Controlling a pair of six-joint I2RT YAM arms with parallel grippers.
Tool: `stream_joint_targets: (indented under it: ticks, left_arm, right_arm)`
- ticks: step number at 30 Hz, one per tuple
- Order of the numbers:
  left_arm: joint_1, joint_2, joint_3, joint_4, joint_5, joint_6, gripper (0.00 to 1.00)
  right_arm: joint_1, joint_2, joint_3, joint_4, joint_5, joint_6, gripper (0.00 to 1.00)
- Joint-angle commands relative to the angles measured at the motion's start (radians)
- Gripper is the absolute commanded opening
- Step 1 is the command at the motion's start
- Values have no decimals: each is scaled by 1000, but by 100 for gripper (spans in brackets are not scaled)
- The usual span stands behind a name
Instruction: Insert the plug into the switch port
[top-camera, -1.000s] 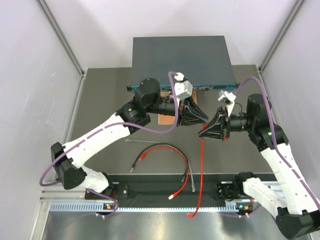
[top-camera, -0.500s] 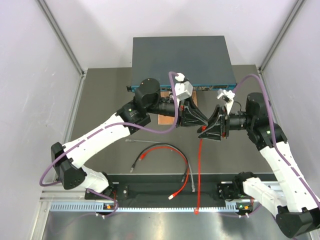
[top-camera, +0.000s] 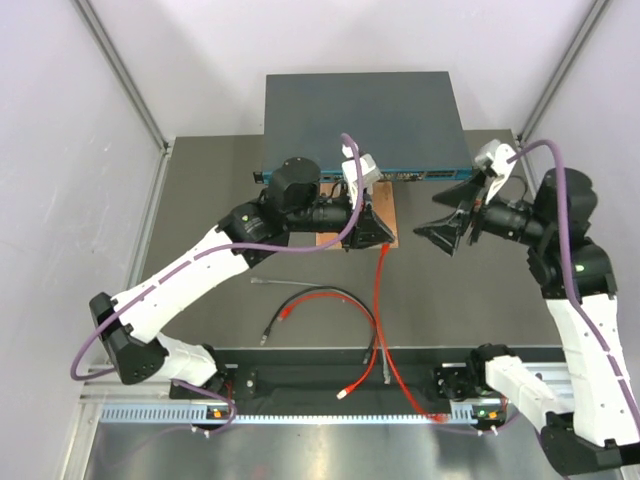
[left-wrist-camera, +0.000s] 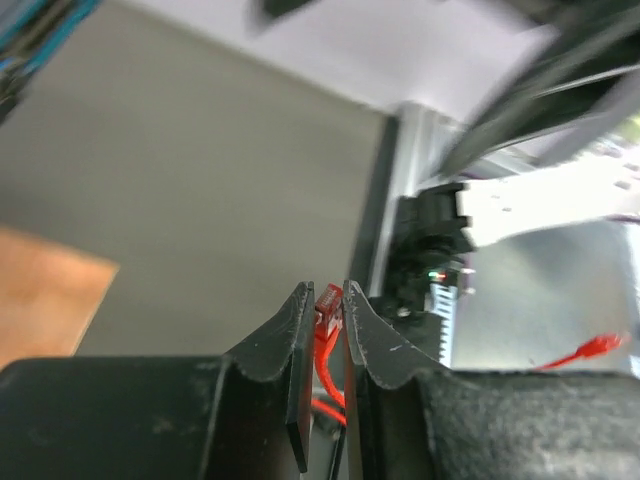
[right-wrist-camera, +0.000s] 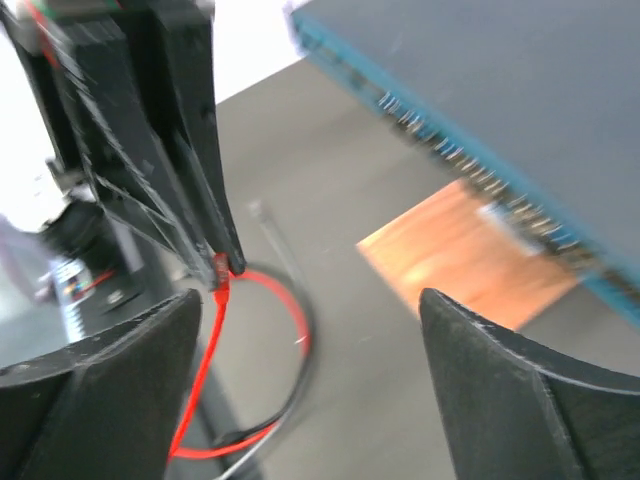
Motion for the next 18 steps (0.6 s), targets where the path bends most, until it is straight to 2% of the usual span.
stream_joint_targets:
  ticks: [1, 3, 7, 10, 12, 17, 18]
  left_arm:
    - [0, -49, 93, -191, -262, -19, 0]
    - [0, -52, 122, -249, -425, -37, 0]
    - [0, -66, 126, -262, -511, -69, 0]
    - [0, -52, 136, -274, -550, -143, 0]
    - [0, -45, 143, -268, -547, -219, 0]
    - [-2, -65, 82, -51, -408, -352, 0]
    - [-2, -60, 79, -30, -393, -388, 0]
  right_arm:
    - [-6, -7, 109, -33, 133, -56, 92]
    - [-8, -10, 146, -44, 173, -57, 99]
    - [-6, 2, 202, -91, 177, -83, 100]
    - [-8, 19, 239, -116, 146, -102, 94]
    - [-8, 22, 244, -122, 111, -103, 85]
    - [-6, 14, 186, -84, 42, -73, 57]
    - [-5, 10, 172, -61, 25, -66, 54]
